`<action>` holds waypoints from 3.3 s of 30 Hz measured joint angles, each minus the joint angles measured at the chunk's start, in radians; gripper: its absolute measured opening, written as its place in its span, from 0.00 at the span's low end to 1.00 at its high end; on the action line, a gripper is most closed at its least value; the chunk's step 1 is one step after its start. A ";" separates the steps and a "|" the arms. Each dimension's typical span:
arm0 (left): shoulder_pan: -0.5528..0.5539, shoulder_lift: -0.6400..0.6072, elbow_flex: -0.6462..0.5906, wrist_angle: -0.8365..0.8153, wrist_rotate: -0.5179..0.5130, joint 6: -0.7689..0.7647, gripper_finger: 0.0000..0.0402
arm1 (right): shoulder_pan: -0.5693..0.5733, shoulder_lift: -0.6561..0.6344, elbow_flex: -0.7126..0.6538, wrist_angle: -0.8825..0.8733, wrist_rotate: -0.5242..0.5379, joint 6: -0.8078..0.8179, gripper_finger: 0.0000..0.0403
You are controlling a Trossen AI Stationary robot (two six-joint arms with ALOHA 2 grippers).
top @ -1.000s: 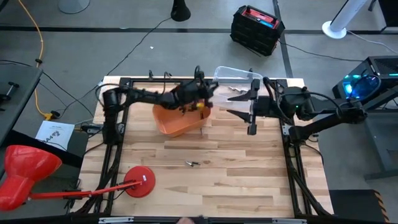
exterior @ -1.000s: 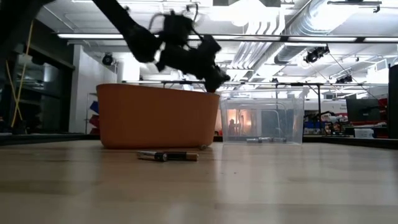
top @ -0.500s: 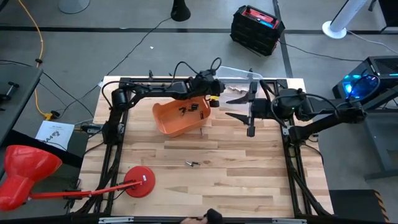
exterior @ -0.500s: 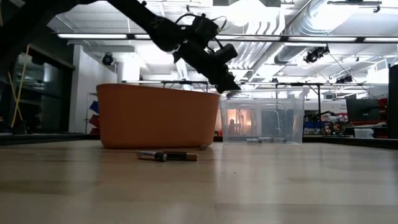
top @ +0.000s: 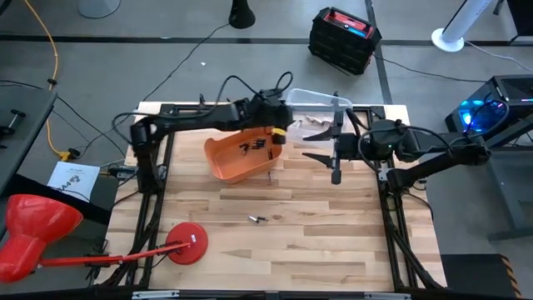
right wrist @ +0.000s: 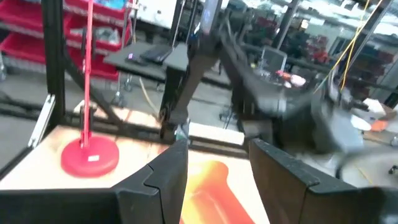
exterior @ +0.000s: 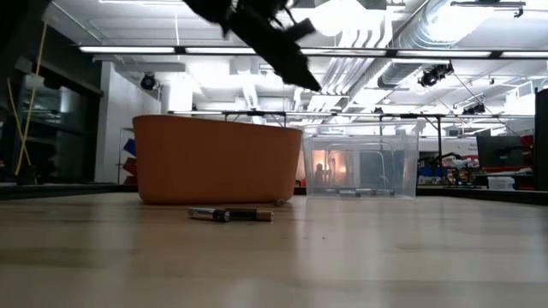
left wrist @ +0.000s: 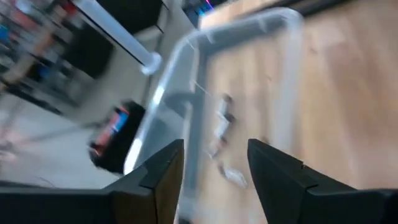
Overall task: Sort batteries
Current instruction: Put the silver battery into the transparent bin, then put the black battery into the orange bin
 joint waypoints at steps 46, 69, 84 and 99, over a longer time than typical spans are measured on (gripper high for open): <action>-0.582 -0.036 -0.652 0.074 0.194 -0.470 0.29 | 0.029 0.059 -0.002 -0.153 -0.030 0.103 0.41; -0.215 -0.415 -0.653 0.343 -0.117 -0.085 0.04 | 0.028 0.077 -0.002 -0.095 -0.030 0.098 0.41; 0.106 0.008 -0.195 0.360 0.222 -0.101 0.05 | 0.026 0.089 -0.002 -0.087 -0.029 0.082 0.41; 0.042 0.052 -0.056 0.108 0.184 -0.148 0.47 | 0.026 0.089 -0.002 -0.105 -0.030 0.088 0.41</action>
